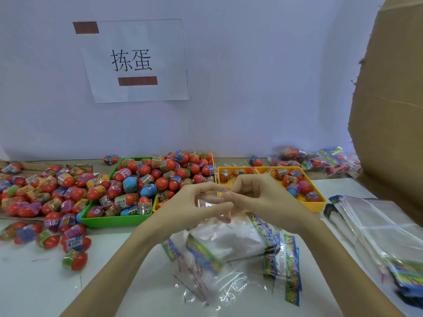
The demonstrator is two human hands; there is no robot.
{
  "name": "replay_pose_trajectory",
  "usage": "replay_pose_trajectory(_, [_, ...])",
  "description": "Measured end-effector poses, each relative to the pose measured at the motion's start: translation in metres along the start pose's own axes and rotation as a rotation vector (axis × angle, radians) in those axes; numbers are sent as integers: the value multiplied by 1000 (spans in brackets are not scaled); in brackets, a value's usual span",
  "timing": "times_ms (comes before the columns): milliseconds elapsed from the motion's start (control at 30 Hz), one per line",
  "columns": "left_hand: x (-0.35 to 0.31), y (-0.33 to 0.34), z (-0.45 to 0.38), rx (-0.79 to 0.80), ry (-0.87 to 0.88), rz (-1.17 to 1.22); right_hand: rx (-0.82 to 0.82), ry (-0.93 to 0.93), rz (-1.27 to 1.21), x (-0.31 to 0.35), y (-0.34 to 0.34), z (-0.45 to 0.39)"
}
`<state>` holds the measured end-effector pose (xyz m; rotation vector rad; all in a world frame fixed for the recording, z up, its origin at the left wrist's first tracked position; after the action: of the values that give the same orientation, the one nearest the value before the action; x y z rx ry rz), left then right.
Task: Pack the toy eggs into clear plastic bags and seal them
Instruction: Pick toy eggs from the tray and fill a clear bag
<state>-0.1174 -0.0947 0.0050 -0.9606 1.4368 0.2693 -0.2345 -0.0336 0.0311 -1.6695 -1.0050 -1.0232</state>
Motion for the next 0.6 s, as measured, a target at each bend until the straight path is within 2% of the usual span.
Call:
replay_pose_trajectory(167, [1, 15, 2, 80, 26, 88, 1, 71, -24, -2, 2, 2])
replay_pose_trajectory(367, [2, 11, -1, -4, 113, -119, 119, 190, 111, -17, 10, 11])
replay_pose_trajectory(600, [7, 10, -3, 49, 60, -17, 87, 84, 123, -2, 9, 7])
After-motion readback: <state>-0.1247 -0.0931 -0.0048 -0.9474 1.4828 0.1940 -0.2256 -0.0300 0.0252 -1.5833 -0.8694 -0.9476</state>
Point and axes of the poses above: each hand's wrist, its own z-axis away from the middle knuckle, its own y-axis out of the palm, x = y × z, the point moved 10 cm from there along -z, towards the middle knuckle, and after that the axes turned 12 degrees about -x, right-handed, at the moved point
